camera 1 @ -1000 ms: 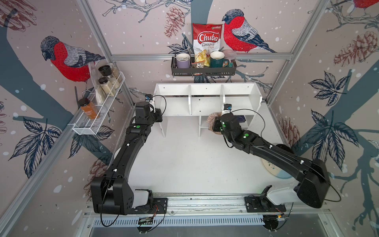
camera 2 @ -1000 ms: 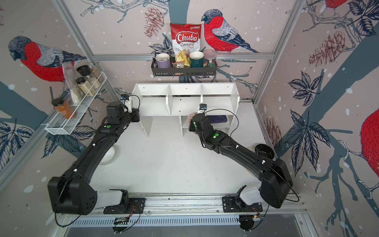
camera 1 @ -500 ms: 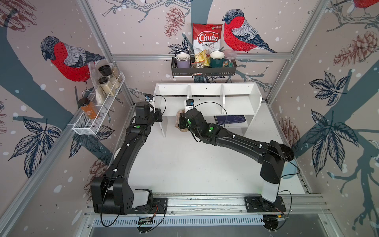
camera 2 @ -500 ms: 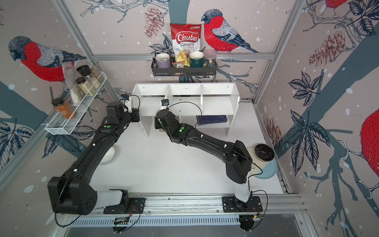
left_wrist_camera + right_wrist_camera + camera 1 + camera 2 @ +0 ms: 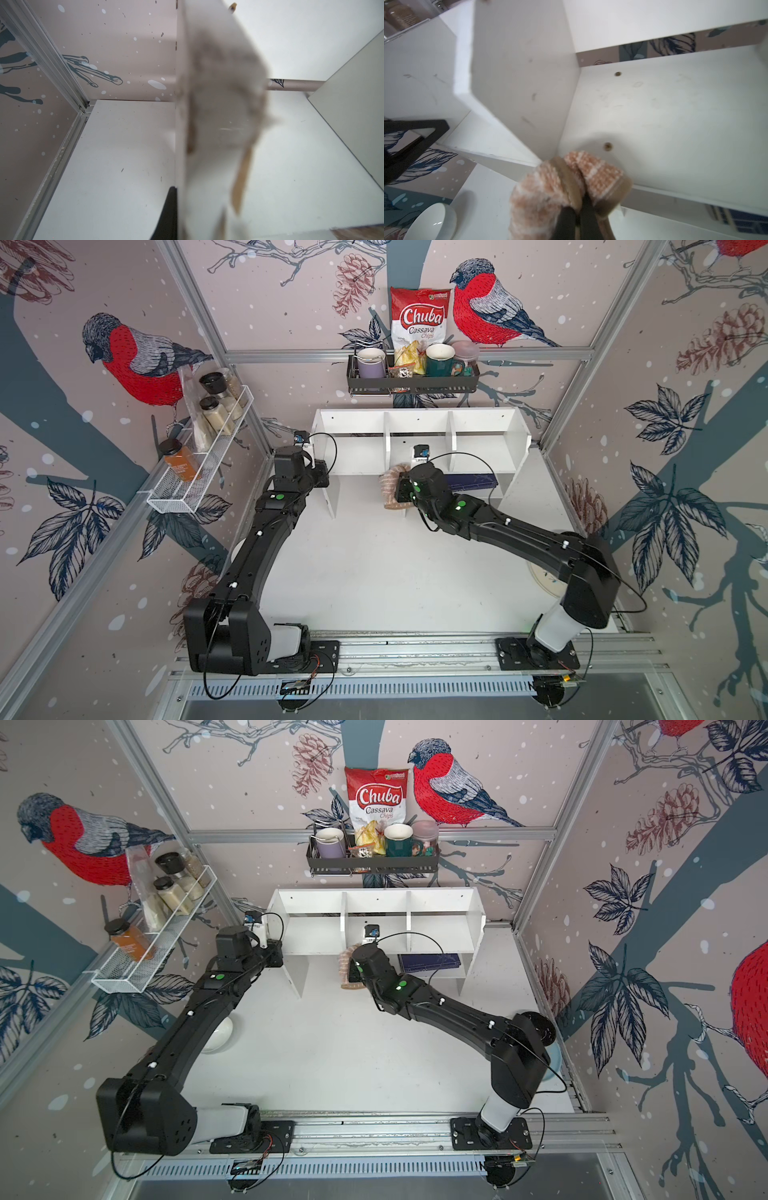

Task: Wipe the bookshelf clean with a cloth
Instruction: Wipe the dust from the shelf.

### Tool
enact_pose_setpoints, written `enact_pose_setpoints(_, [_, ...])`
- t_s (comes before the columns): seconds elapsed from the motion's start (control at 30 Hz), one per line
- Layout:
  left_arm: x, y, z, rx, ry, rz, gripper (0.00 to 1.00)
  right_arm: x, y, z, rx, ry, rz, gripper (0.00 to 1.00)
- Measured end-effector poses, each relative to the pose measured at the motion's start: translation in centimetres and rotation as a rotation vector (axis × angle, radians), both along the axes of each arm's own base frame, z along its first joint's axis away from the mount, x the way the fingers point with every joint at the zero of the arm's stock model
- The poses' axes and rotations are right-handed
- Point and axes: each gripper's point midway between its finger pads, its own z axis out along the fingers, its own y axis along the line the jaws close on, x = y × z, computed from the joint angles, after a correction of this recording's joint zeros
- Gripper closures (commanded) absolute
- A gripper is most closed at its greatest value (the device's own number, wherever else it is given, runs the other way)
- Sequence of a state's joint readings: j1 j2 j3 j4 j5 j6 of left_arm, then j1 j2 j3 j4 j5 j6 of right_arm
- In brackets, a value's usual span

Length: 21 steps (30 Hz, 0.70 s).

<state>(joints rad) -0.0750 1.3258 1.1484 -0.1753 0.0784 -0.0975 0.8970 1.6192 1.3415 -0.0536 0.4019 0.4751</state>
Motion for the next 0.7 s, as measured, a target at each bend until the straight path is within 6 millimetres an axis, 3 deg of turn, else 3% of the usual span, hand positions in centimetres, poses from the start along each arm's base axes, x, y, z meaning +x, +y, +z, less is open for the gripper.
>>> enact_pose_setpoints(0.1, [0.0,0.0,0.0,0.0,0.0,0.0,1.0,0.5,-1.7,0.2,-0.001,-0.006,-0.037,1.0])
enact_pose_setpoints(0.2, [0.0,0.0,0.0,0.0,0.0,0.0,1.0,0.0,-0.4,0.3,0.0,-0.01,-0.012,1.0])
enact_pose_setpoints(0.27, [0.0,0.0,0.0,0.0,0.0,0.0,1.0,-0.5,1.5,0.4,0.001,-0.015,0.017,1.0])
enact_pose_setpoints(0.4, [0.0,0.0,0.0,0.0,0.0,0.0,1.0,-1.6,7.0,0.8,0.018,-0.03,0.104,1.0])
enact_pose_setpoints(0.53, [0.0,0.0,0.0,0.0,0.0,0.0,1.0,-1.2,12.7,1.4,0.044,-0.048,0.173,1.0])
enact_pose_setpoints(0.63, [0.0,0.0,0.0,0.0,0.0,0.0,1.0,-0.6,15.8,1.3,0.053,-0.046,0.204,1.0])
enact_pose_setpoints(0.7, [0.0,0.0,0.0,0.0,0.0,0.0,1.0,-0.6,16.8,0.8,0.046,-0.038,0.216,1.0])
